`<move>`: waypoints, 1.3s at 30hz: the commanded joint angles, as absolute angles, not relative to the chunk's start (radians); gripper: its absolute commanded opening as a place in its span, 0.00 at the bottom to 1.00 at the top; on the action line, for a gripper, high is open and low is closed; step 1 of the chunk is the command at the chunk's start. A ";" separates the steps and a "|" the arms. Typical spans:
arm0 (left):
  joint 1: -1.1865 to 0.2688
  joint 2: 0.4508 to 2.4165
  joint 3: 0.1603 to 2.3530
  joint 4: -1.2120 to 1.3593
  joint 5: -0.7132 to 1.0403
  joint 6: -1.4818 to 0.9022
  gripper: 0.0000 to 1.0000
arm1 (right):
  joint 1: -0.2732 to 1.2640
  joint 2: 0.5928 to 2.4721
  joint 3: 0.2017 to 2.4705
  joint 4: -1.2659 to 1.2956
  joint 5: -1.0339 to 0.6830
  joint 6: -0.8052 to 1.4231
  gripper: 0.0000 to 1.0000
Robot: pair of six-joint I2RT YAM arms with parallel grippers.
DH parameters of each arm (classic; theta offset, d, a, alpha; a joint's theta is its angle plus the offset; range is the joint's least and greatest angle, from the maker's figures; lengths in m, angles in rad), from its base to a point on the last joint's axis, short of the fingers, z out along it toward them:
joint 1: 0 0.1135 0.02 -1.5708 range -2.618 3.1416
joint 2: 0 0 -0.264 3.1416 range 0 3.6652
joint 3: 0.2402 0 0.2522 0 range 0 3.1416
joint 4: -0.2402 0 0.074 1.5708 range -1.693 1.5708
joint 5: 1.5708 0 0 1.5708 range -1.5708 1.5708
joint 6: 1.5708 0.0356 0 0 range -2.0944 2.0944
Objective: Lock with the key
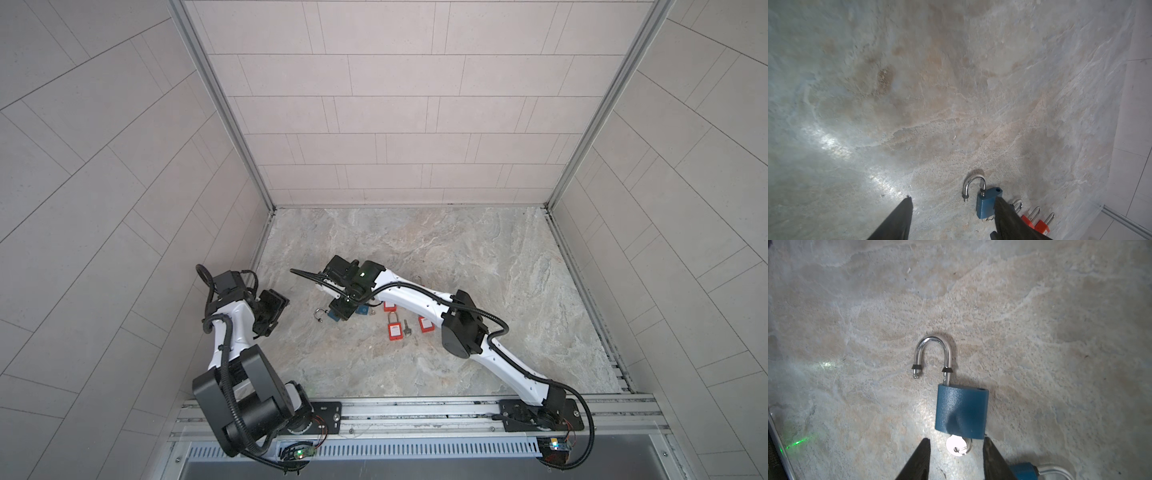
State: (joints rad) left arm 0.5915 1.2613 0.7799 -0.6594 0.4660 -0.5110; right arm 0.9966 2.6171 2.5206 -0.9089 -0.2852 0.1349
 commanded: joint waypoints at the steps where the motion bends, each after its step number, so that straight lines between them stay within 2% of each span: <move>1: 0.595 1.247 0.754 -0.634 0.495 -0.493 0.68 | 1.000 2.648 2.540 -0.850 -0.281 0.147 0.44; 7: 0.594 1.213 0.729 -0.627 0.490 -0.479 0.68 | 1.015 2.682 2.543 -0.826 -0.215 0.147 0.48; 13: 0.595 1.210 0.736 -0.637 0.482 -0.469 0.68 | 1.029 2.714 2.543 -0.813 -0.179 0.152 0.58; 14: 0.595 1.208 0.736 -0.638 0.480 -0.469 0.68 | 1.031 2.719 2.543 -0.811 -0.178 0.154 0.61; 15: 0.595 1.208 0.735 -0.641 0.478 -0.469 0.68 | 1.032 2.723 2.543 -0.813 -0.178 0.154 0.71; 17: 0.594 1.206 0.736 -0.644 0.471 -0.465 0.68 | 1.033 2.727 2.544 -0.816 -0.168 0.154 0.75; 26: 0.595 1.194 0.741 -0.661 0.452 -0.459 0.68 | 1.040 2.718 2.544 -0.850 -0.073 0.139 0.61; 33: 0.595 1.183 0.749 -0.677 0.442 -0.456 0.68 | 1.070 2.705 2.543 -0.867 -0.038 0.075 0.56; 39: 0.594 1.171 0.759 -0.693 0.442 -0.457 0.67 | 1.075 2.687 2.544 -0.869 -0.045 0.056 0.45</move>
State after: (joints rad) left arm 0.5915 1.1965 0.7383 -0.6617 0.4553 -0.4698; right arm 1.0668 2.6900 2.5340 -0.8276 -0.0605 0.0875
